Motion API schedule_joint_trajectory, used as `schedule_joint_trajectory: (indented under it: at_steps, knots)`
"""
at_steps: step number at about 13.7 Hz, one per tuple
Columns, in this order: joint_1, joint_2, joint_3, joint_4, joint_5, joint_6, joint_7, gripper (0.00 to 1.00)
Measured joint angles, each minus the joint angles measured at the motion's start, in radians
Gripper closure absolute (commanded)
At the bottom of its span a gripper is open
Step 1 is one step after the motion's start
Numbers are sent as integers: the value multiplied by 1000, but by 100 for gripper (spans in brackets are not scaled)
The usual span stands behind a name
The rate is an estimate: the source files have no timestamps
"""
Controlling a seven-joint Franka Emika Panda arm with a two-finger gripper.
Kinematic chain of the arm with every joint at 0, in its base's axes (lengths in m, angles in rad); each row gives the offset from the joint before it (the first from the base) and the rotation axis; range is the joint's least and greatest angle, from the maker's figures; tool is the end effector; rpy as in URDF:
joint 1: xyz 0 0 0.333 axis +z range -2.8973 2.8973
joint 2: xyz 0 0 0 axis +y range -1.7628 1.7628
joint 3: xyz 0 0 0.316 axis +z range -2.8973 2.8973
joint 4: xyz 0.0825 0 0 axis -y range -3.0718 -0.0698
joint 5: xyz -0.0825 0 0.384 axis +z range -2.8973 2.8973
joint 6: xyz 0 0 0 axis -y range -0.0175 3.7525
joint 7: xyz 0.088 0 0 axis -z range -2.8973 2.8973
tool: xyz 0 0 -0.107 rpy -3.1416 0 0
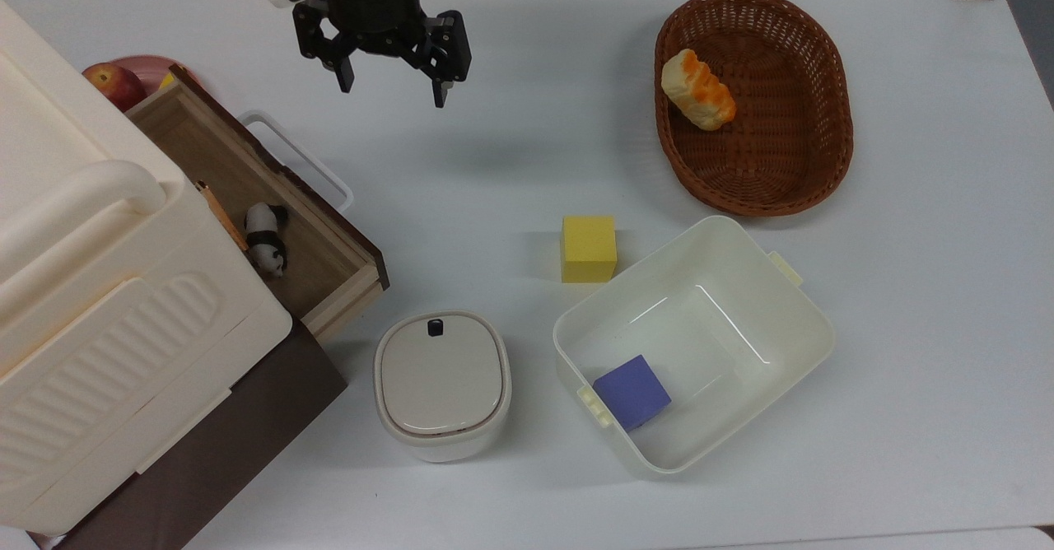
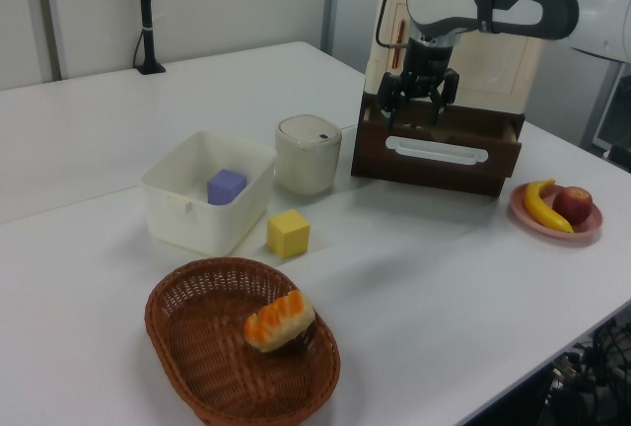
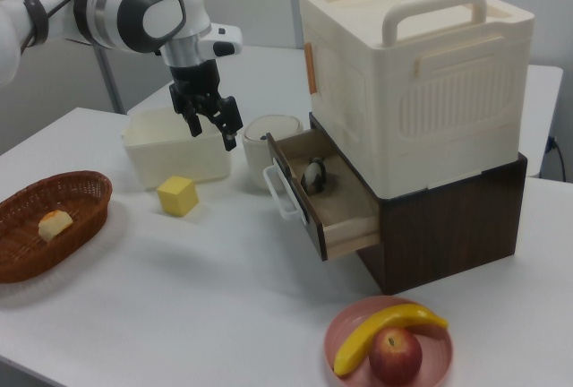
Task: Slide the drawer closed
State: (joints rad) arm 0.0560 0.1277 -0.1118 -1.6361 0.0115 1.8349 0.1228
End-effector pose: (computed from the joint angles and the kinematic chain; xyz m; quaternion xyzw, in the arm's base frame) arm 0.6093 -0.0296 0.5432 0.9953 -0.0897 0.0360 0.0003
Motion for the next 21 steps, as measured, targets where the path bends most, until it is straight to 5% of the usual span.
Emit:
schedule_joint_trajectory:
  at_steps: [3,6,11,21]
  knots:
    - [-2,0,-2,1,0,0,-4,2]
    - [-4,-1,-3,2,0,0,-21,16]
    - [-4,-1,-3,2,0,0,-23,92]
    - [-12,30,-45,-16,0,0,165,100]
